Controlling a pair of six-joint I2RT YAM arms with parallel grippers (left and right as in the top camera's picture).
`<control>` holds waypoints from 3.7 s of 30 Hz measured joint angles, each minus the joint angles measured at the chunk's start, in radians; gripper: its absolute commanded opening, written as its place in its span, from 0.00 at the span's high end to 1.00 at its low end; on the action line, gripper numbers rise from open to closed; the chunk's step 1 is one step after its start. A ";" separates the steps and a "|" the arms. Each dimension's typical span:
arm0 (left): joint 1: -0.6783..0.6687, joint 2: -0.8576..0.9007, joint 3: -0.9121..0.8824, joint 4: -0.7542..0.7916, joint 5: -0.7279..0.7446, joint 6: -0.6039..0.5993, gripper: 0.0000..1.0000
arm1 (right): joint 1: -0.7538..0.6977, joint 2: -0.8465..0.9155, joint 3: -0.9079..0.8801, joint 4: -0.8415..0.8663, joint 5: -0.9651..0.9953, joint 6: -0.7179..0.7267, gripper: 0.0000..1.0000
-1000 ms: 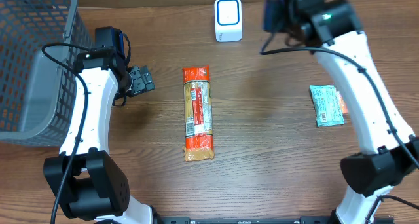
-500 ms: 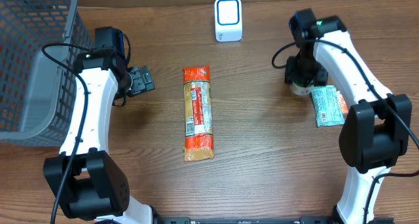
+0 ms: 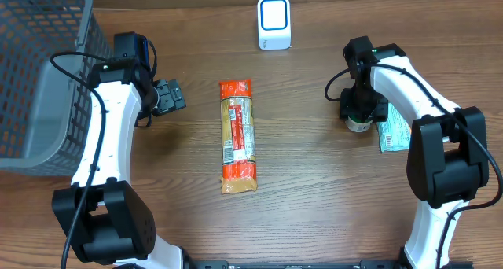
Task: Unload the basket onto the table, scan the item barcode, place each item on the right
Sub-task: 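Carry the green jar right and set it down near the teal pack, then move the right gripper left onto the spaghetti pack, then grip the spaghetti pack with the right gripper as the left arm rises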
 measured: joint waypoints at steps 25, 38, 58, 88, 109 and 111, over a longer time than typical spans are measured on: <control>0.000 0.000 0.000 0.000 0.000 0.000 0.00 | 0.000 -0.199 0.153 -0.135 -0.112 -0.006 0.00; 0.000 0.000 0.000 0.000 0.000 0.000 0.00 | 0.150 -0.224 0.127 -0.024 -0.486 0.002 0.59; 0.000 0.000 0.000 0.001 0.000 0.000 0.00 | 0.551 -0.224 -0.316 0.684 -0.386 0.258 0.55; 0.000 0.000 0.000 0.001 0.000 0.000 0.00 | 0.657 -0.222 -0.349 0.764 -0.118 0.275 0.57; -0.202 0.002 -0.162 0.227 0.408 0.094 0.96 | 0.520 -0.222 -0.349 0.698 -0.328 0.291 0.59; -0.225 0.010 -0.187 0.269 0.414 0.096 0.96 | 0.520 -0.222 -0.349 0.698 -0.344 0.291 0.59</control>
